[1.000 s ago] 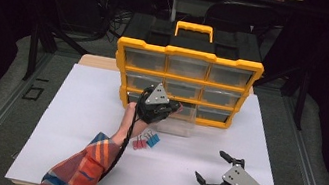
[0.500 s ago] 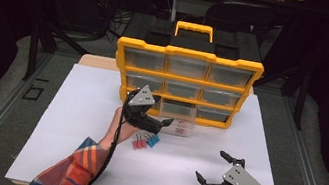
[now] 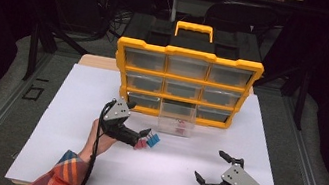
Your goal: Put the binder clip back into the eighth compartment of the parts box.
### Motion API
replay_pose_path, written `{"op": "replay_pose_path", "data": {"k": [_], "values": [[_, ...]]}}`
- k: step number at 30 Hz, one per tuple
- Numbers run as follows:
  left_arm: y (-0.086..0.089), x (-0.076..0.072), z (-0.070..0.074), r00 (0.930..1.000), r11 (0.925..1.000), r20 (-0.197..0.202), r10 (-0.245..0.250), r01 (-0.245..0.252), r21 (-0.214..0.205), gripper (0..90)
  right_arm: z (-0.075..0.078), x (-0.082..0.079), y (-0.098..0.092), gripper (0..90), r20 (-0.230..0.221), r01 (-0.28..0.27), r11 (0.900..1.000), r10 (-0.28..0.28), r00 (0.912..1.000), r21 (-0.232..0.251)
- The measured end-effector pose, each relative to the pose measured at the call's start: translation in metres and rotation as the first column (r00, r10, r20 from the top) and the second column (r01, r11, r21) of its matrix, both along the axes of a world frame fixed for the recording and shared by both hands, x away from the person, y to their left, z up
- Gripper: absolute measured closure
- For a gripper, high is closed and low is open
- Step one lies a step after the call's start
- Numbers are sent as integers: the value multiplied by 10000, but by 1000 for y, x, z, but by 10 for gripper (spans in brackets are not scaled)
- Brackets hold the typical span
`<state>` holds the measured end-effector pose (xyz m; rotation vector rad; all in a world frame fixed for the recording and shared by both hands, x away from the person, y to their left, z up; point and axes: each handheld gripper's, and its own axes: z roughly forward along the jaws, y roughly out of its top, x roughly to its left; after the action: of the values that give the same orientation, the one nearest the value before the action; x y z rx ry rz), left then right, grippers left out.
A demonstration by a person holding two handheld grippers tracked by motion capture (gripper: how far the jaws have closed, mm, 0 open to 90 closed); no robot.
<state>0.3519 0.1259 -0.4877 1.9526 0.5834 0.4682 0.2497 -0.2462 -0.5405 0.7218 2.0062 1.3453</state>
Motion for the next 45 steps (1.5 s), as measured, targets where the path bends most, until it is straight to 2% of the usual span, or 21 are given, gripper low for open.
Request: {"op": "replay_pose_path", "data": {"k": [12, 15, 20, 28, 32, 34, 38, 42, 45], "values": [[9, -1, -14, 9990, 10000, -444, 5, -8, -58, 0, 0, -1, 0, 0, 26, -57, 9999, 58, 10000, -116], [10, -1, -16, 9981, 9997, -564, 245, -243, 48, 0, 0, -1, 0, 0, 16, -68, 9999, 68, 10000, -101], [13, -3, -22, 9963, 9994, -789, 332, -327, 77, 0, 0, -1, 0, 0, 5, -78, 9999, 78, 10000, -89], [12, -3, -32, 9931, 9996, -1157, 168, -142, 240, 8, 0, -1, 0, 0, -7, -52, 9999, 52, 10000, -104], [9, -2, -36, 9920, 9988, -1259, 47, 15, 495, 72, 0, -1, -1, 0, -21, -69, 9999, 68, 10000, -118], [7, -2, -39, 9908, 9982, -1354, -29, 110, 591, 149, 0, -1, -1, 0, -49, -67, 9999, 66, 10000, -117], [3, 1, -45, 9874, 9958, -1579, -85, 229, 892, 183, -1, -1, -3, 0, -103, -58, 9999, 57, 9999, -94], [3, 4, -49, 9825, 9955, -1858, -143, 314, 896, 245, -2, 0, -3, 0, -142, -42, 10000, 41, 9999, -39], [4, 4, -51, 9824, 9950, -1867, -62, 246, 963, 297, -3, 1, -3, 0, -208, -90, 9999, 89, 9997, -54]]}}
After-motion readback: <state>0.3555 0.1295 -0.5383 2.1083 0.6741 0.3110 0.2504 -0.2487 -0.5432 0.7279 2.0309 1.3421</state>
